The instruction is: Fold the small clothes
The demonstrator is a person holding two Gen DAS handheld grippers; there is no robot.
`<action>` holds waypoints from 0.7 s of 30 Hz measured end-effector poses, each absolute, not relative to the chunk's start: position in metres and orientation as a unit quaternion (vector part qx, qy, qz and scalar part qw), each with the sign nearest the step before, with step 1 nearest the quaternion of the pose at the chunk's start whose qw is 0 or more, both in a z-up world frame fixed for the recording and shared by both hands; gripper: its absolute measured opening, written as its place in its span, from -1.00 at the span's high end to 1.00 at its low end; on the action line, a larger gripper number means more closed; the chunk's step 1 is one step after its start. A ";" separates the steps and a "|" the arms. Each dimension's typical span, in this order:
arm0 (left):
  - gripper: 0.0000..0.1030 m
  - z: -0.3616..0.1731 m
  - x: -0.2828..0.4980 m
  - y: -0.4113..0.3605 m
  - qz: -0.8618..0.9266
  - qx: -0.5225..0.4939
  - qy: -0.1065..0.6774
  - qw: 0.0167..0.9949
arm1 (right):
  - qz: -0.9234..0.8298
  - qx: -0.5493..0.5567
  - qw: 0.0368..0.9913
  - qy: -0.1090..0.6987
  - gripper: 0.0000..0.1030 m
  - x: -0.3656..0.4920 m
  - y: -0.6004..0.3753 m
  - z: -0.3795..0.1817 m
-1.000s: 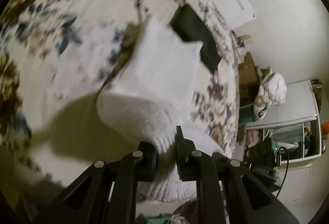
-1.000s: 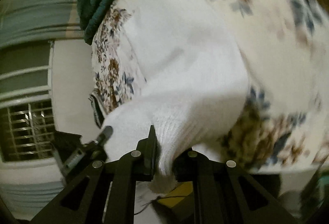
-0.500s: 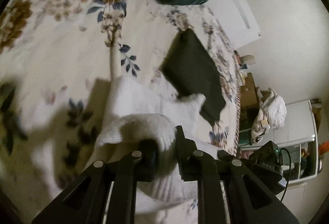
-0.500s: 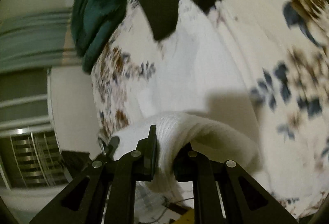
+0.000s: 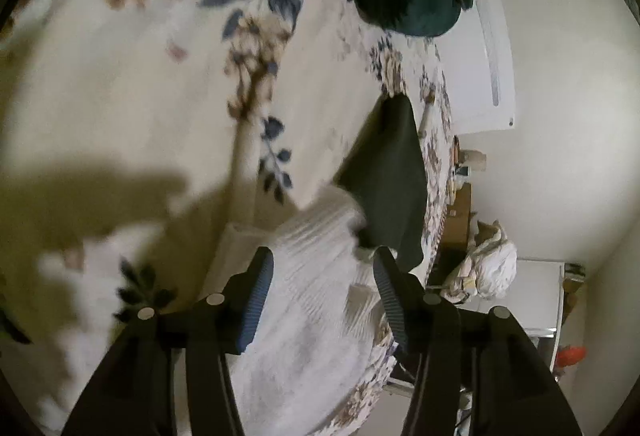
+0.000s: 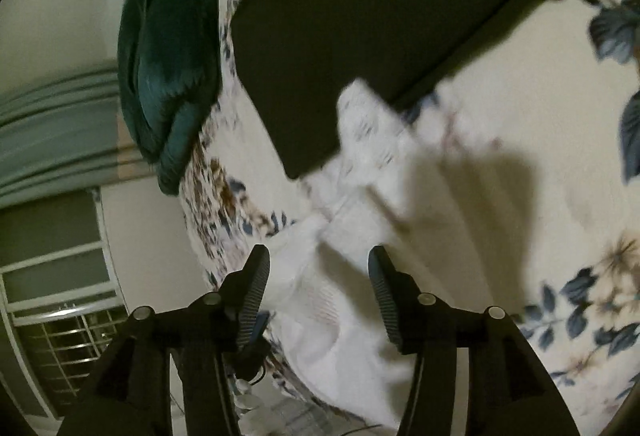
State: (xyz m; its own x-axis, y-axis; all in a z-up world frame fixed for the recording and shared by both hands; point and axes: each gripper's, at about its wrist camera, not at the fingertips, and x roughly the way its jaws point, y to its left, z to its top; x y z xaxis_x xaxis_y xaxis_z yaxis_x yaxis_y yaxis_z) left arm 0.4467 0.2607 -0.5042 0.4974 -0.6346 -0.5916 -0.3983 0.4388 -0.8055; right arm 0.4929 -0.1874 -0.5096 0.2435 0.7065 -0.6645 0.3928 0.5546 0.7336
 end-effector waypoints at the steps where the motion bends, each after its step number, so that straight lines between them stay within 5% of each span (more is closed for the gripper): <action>1: -0.01 -0.500 0.445 0.264 -0.081 -0.516 0.492 0.697 | 0.115 0.444 0.651 0.604 -0.05 0.490 -0.190 -0.507; 10: -0.02 -0.478 0.472 0.190 -0.100 -0.203 0.550 0.804 | 0.120 0.228 0.730 0.633 -0.05 0.481 -0.149 -0.497; 12: 0.13 -0.493 0.482 0.167 -0.104 -0.146 0.567 0.804 | 0.127 0.212 0.726 0.642 -0.03 0.484 -0.138 -0.508; 13: 0.72 -0.500 0.485 0.161 -0.105 -0.136 0.572 0.802 | 0.121 0.206 0.725 0.646 0.32 0.486 -0.135 -0.515; 14: 0.88 -0.504 0.488 0.159 -0.100 -0.133 0.575 0.801 | 0.112 0.200 0.724 0.651 0.84 0.488 -0.134 -0.519; 21: 0.89 -0.483 0.495 0.196 -0.077 -0.221 0.543 0.807 | 0.074 0.237 0.757 0.604 0.91 0.491 -0.163 -0.484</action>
State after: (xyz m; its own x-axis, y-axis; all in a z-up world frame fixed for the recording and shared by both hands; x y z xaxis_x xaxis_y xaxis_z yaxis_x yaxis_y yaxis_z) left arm 0.4955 0.1962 -0.4830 0.3991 -0.3638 -0.8416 -0.1154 0.8907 -0.4397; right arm 0.4908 -0.1628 -0.4844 0.2601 0.3992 -0.8792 0.1743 0.8762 0.4493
